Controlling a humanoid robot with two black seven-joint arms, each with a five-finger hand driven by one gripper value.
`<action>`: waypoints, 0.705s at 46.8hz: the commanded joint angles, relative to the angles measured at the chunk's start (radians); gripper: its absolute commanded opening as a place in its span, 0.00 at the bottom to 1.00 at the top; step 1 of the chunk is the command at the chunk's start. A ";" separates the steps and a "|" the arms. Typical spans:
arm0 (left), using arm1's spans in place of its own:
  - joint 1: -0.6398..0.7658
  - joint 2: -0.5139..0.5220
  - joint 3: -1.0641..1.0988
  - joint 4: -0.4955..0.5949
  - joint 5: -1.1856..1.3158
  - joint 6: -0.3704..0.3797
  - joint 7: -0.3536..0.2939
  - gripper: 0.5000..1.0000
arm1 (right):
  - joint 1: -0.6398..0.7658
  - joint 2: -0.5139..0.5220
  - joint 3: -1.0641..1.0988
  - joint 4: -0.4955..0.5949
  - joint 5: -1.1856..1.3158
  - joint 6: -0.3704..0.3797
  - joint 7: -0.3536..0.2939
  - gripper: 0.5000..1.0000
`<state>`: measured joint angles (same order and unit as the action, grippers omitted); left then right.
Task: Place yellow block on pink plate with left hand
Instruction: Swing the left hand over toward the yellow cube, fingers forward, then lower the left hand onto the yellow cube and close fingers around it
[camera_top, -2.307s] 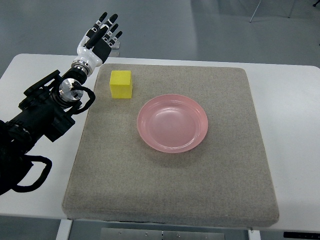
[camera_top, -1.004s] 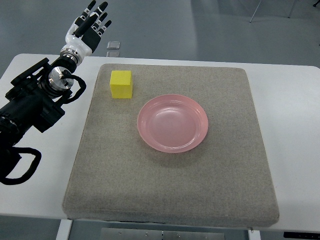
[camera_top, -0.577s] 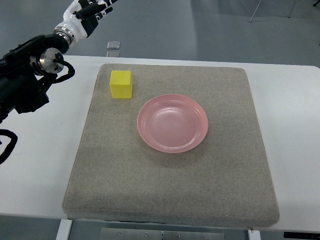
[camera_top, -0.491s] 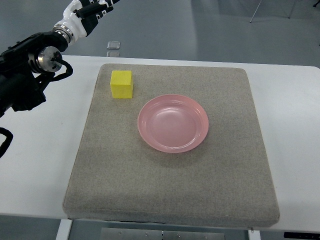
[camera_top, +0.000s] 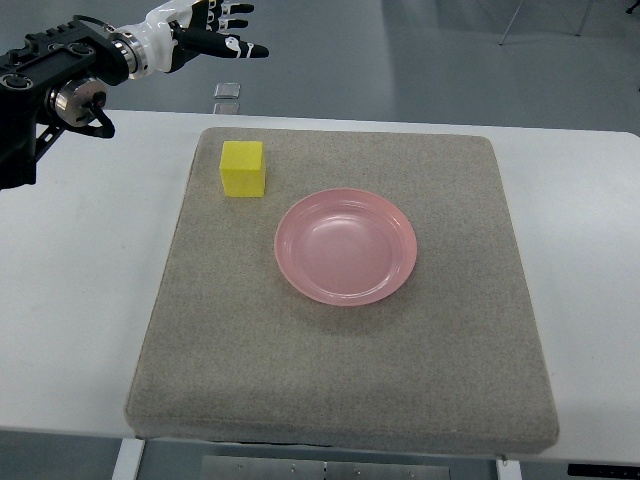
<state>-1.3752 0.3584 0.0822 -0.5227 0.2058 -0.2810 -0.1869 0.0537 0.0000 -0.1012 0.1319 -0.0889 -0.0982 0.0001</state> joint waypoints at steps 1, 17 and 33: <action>-0.015 0.013 0.004 -0.011 0.105 -0.018 -0.002 0.96 | 0.000 0.000 0.000 0.000 0.000 0.000 0.000 0.85; -0.005 0.044 0.007 -0.097 0.429 -0.106 -0.014 0.96 | 0.000 0.000 0.000 0.000 0.000 0.000 0.000 0.85; 0.013 0.056 0.034 -0.097 0.633 -0.107 -0.062 0.95 | 0.000 0.000 0.000 0.000 0.000 0.000 0.000 0.85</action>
<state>-1.3664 0.4155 0.0980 -0.6195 0.8280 -0.3879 -0.2380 0.0537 0.0000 -0.1012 0.1319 -0.0889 -0.0982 0.0000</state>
